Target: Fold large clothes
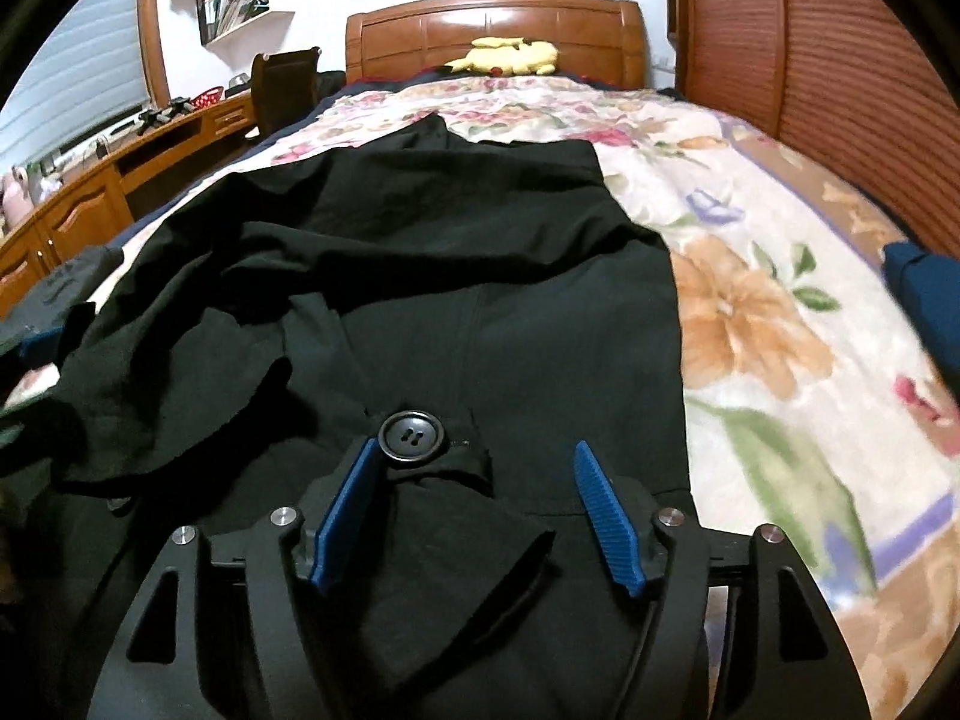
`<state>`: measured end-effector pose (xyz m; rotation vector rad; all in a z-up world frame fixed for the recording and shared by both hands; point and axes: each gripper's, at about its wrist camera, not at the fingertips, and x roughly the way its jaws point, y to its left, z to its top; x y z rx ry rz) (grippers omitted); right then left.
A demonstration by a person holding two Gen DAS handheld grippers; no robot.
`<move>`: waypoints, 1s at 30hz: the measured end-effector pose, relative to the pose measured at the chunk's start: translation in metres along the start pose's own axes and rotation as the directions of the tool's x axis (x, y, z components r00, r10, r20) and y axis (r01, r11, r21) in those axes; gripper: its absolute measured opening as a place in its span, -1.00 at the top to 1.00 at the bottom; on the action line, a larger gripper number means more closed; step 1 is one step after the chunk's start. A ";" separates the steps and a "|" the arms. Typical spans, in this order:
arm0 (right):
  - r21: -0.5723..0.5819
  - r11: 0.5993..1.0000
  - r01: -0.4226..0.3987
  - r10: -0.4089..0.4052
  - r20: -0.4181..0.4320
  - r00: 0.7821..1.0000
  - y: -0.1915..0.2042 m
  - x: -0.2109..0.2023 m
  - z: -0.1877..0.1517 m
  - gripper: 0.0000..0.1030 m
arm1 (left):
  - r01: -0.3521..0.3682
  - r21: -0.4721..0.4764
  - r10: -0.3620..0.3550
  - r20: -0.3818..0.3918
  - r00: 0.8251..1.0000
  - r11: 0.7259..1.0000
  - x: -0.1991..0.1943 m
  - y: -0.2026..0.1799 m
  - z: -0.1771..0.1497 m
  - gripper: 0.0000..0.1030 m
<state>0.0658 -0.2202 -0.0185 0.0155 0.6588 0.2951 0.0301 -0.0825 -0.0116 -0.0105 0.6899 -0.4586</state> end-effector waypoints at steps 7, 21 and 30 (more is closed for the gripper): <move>0.000 1.000 -0.001 0.001 -0.016 1.000 0.000 -0.003 -0.001 -0.40 | -0.027 0.036 0.027 -0.011 1.000 0.999 -0.018 0.011 -0.003 0.62; -0.086 0.992 0.089 -0.088 0.016 0.996 0.021 -0.025 0.003 -0.41 | -0.176 -0.034 0.176 0.000 0.984 0.984 -0.106 0.091 0.017 0.73; -0.095 0.995 0.035 -0.026 0.093 0.995 0.034 -0.072 -0.009 -0.41 | -0.275 -0.017 0.276 0.015 0.961 0.961 -0.160 0.079 -0.007 0.73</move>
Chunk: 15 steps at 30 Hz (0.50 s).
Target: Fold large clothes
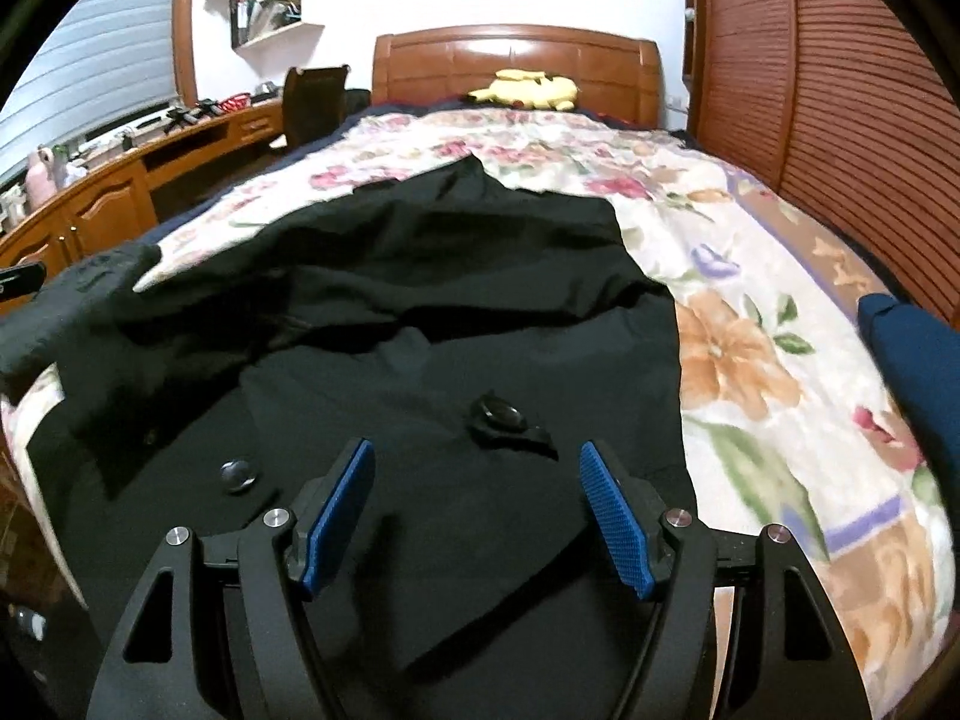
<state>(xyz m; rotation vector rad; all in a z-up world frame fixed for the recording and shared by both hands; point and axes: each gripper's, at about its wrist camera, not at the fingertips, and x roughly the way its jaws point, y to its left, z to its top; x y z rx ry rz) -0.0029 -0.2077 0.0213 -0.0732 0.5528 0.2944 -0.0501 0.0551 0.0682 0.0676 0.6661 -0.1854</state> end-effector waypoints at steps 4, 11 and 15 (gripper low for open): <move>-0.005 1.000 0.006 -0.006 0.016 1.000 -0.007 -0.004 0.003 -0.41 | -0.018 0.035 0.017 0.021 1.000 0.999 -0.002 -0.005 -0.009 0.05; -0.003 1.000 -0.022 0.022 0.043 0.999 0.002 -0.010 0.007 -0.41 | -0.005 0.066 0.006 -0.016 1.000 0.998 0.025 -0.021 -0.027 -0.23; -0.039 0.999 -0.016 0.017 0.017 1.000 0.011 -0.003 0.005 -0.41 | -0.012 0.075 0.018 -0.069 0.997 0.997 0.052 -0.026 -0.035 -0.23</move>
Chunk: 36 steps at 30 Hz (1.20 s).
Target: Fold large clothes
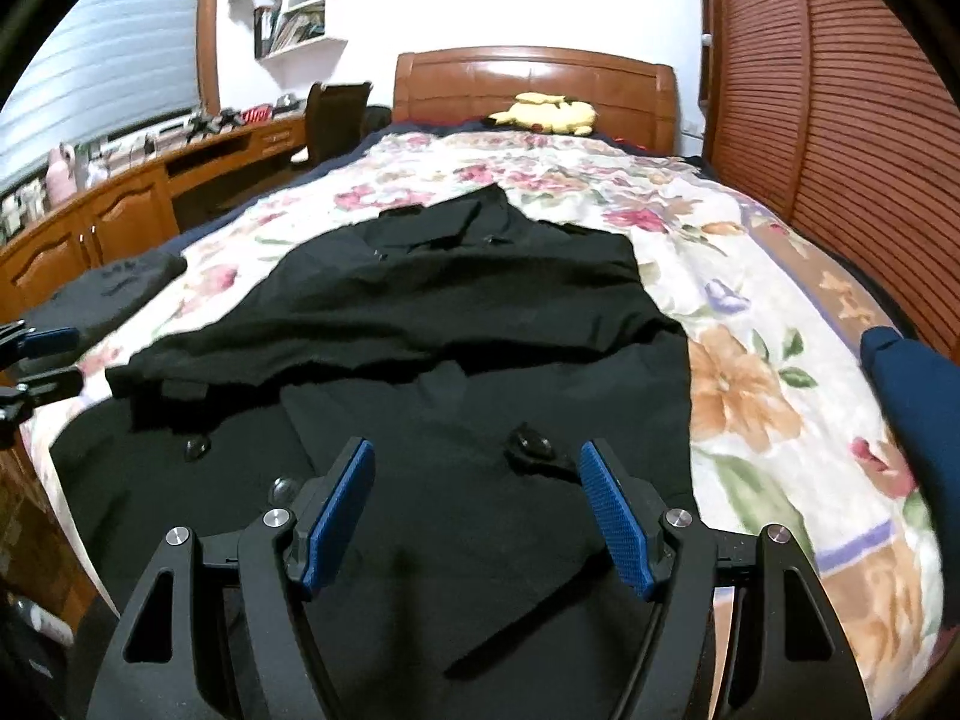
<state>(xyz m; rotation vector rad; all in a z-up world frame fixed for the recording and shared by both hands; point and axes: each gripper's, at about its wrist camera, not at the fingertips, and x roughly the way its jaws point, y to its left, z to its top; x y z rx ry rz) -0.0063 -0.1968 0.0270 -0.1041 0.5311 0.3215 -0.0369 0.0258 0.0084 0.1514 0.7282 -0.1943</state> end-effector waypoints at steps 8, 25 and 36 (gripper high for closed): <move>-0.041 0.999 0.016 -0.017 -0.021 1.000 0.008 0.005 0.000 -0.41 | -0.039 -0.015 0.038 -0.049 0.998 0.999 0.039 0.007 -0.006 0.30; -0.024 1.000 0.018 -0.019 -0.014 1.000 0.002 -0.001 -0.003 -0.41 | 0.023 -0.003 -0.023 0.087 0.996 1.000 -0.032 -0.004 -0.015 0.69; -0.026 0.999 0.020 -0.020 -0.019 1.000 0.001 0.001 -0.002 -0.41 | -0.007 -0.112 0.024 0.153 0.988 0.994 -0.038 0.032 -0.015 -0.64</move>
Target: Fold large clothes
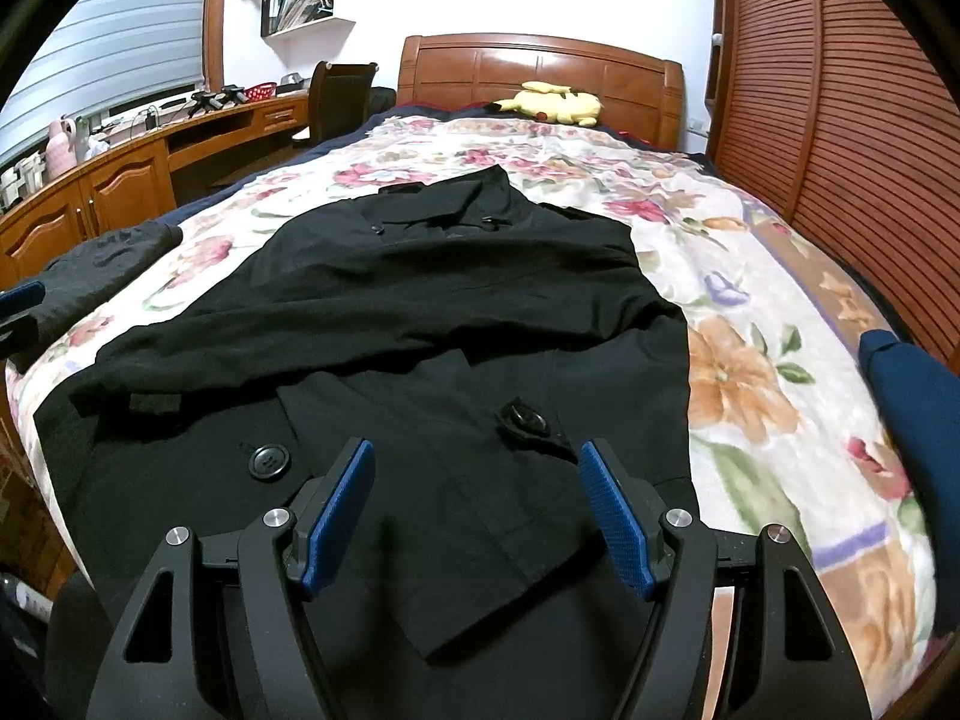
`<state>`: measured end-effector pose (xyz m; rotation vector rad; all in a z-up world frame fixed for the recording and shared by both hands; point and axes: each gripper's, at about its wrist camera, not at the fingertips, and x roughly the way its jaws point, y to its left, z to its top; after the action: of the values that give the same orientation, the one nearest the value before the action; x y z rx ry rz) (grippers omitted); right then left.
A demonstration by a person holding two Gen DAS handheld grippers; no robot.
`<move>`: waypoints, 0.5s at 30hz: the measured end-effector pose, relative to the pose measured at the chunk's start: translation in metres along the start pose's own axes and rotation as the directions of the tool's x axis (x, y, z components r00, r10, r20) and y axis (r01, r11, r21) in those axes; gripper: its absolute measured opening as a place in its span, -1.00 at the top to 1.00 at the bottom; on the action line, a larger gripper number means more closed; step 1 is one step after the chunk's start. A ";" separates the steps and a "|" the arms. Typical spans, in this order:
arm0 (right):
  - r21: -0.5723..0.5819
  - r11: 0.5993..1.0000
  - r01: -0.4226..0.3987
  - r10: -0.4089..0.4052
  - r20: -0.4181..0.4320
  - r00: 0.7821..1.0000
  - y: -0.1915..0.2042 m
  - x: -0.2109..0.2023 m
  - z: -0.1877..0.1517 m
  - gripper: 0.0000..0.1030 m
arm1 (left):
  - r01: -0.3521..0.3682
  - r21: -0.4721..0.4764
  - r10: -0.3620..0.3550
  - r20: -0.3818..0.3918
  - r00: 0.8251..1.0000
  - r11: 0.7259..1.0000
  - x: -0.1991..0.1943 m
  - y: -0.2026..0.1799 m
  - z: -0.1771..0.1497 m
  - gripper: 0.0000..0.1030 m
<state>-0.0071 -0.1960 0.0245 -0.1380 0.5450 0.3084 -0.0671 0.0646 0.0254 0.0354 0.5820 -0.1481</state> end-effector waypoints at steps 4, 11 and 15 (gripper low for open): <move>-0.001 1.000 -0.001 0.001 -0.001 1.000 0.000 0.000 0.000 -0.41 | -0.030 -0.002 0.030 -0.024 0.999 1.000 0.006 0.004 -0.011 -0.64; -0.007 1.000 0.001 -0.001 -0.010 1.000 -0.001 0.003 -0.001 -0.41 | -0.031 -0.032 0.029 -0.056 0.998 0.999 0.010 0.016 -0.031 -0.64; -0.012 1.000 0.003 -0.003 -0.019 1.000 0.000 0.005 -0.002 -0.41 | -0.040 -0.055 0.036 -0.074 0.997 0.998 0.011 0.025 -0.041 -0.64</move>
<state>-0.0042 -0.1947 0.0197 -0.1536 0.5622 0.3078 -0.0766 0.0908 -0.0153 -0.0026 0.6583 -0.0937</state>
